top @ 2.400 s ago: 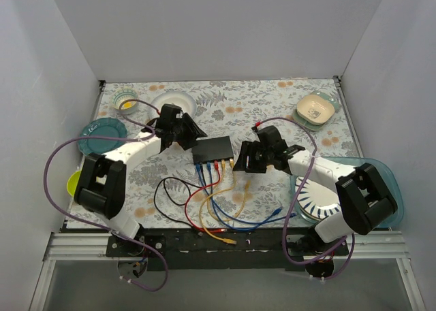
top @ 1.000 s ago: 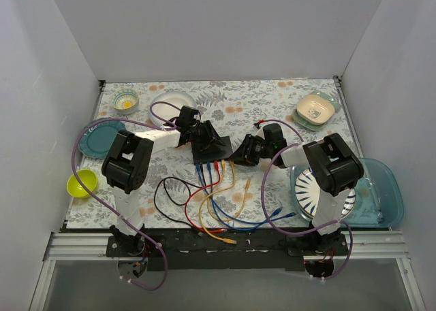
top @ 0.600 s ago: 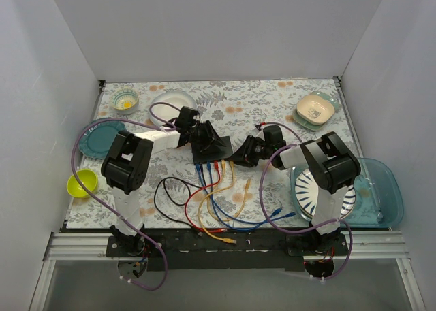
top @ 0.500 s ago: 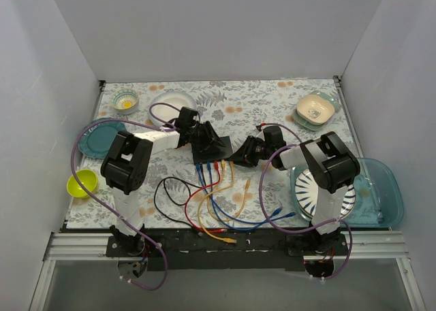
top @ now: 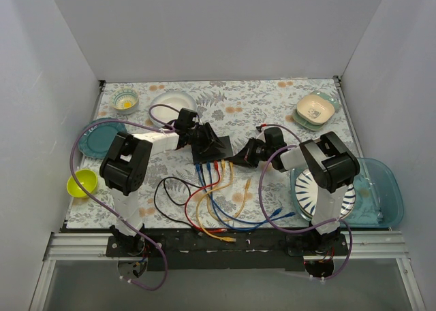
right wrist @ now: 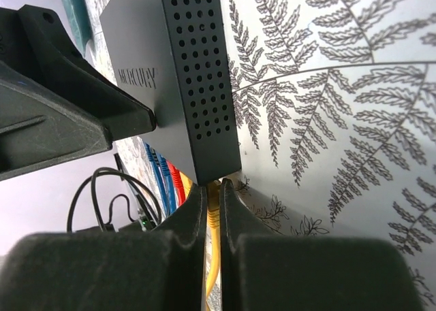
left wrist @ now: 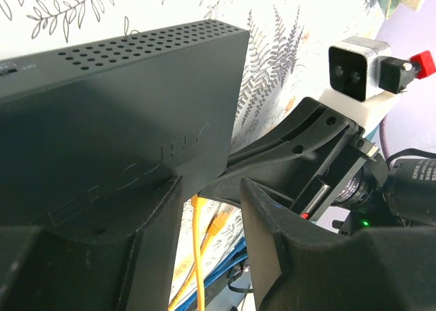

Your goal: Pull the plug from the switch port

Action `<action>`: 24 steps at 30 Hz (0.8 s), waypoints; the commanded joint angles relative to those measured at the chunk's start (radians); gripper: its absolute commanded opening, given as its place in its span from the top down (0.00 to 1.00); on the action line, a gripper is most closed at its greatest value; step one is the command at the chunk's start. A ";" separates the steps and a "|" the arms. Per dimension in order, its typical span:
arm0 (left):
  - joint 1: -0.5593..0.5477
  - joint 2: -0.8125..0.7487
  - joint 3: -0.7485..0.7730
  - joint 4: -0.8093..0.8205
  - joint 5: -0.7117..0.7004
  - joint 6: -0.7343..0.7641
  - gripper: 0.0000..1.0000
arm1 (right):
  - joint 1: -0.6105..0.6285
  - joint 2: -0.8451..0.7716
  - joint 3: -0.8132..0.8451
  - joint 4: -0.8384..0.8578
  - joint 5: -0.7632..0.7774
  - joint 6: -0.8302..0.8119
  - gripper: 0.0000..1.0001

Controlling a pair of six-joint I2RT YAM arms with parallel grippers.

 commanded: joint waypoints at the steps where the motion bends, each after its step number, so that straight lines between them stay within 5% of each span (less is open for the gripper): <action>1: -0.003 0.001 -0.057 -0.104 -0.057 0.026 0.60 | 0.006 -0.003 0.021 -0.143 0.068 -0.115 0.99; 12: 0.001 0.035 -0.057 -0.075 -0.042 0.003 0.60 | 0.007 -0.019 0.024 -0.361 0.025 -0.320 0.99; 24: 0.008 0.023 -0.068 -0.055 -0.007 -0.009 0.60 | 0.003 0.009 -0.004 -0.347 -0.089 -0.270 0.99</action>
